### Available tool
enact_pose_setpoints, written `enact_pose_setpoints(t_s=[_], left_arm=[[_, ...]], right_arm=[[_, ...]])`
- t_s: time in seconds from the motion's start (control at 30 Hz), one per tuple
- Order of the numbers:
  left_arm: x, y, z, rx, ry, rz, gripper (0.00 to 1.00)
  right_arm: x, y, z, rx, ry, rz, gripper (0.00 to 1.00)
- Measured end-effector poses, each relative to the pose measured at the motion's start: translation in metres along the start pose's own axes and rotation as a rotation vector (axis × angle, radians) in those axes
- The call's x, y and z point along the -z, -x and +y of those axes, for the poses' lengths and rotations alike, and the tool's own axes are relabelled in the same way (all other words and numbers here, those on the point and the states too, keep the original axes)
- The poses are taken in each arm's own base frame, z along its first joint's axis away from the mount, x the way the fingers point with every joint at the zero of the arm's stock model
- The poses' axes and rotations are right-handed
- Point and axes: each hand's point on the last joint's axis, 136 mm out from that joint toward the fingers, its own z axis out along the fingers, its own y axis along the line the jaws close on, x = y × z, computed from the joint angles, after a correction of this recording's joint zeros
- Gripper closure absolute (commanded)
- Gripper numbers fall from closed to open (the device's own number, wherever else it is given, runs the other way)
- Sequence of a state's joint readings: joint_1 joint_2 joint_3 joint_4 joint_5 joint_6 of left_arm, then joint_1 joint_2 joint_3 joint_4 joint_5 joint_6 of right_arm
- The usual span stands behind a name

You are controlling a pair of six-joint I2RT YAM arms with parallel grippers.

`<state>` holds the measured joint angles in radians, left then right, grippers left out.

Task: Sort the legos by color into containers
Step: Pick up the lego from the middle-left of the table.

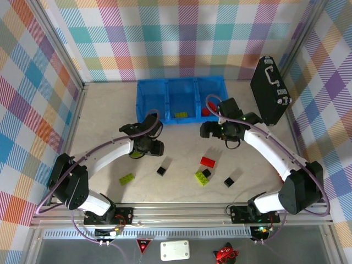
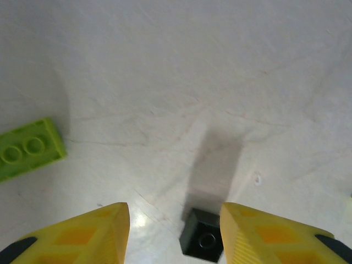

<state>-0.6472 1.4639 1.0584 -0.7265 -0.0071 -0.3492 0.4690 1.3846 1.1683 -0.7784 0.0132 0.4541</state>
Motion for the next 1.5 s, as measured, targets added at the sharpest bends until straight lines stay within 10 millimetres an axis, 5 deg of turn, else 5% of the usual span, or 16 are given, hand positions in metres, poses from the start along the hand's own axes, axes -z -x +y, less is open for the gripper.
enact_pose_setpoints(t_s=[0.27,0.83,1.5], left_arm=[[0.002,-0.031,-0.025,-0.069,-0.033,0.034,0.48],[-0.038,-0.077,-0.024,-0.234,0.078,0.193,0.38],[-0.052,-0.073,-0.028,-0.317,0.137,0.206,0.51]], right_arm=[[-0.004,-0.027,-0.014,-0.016,0.006,0.04,0.01],[0.012,-0.034,-0.025,-0.028,-0.006,-0.012,0.01],[0.026,-0.046,-0.03,-0.078,0.001,-0.03,0.01]])
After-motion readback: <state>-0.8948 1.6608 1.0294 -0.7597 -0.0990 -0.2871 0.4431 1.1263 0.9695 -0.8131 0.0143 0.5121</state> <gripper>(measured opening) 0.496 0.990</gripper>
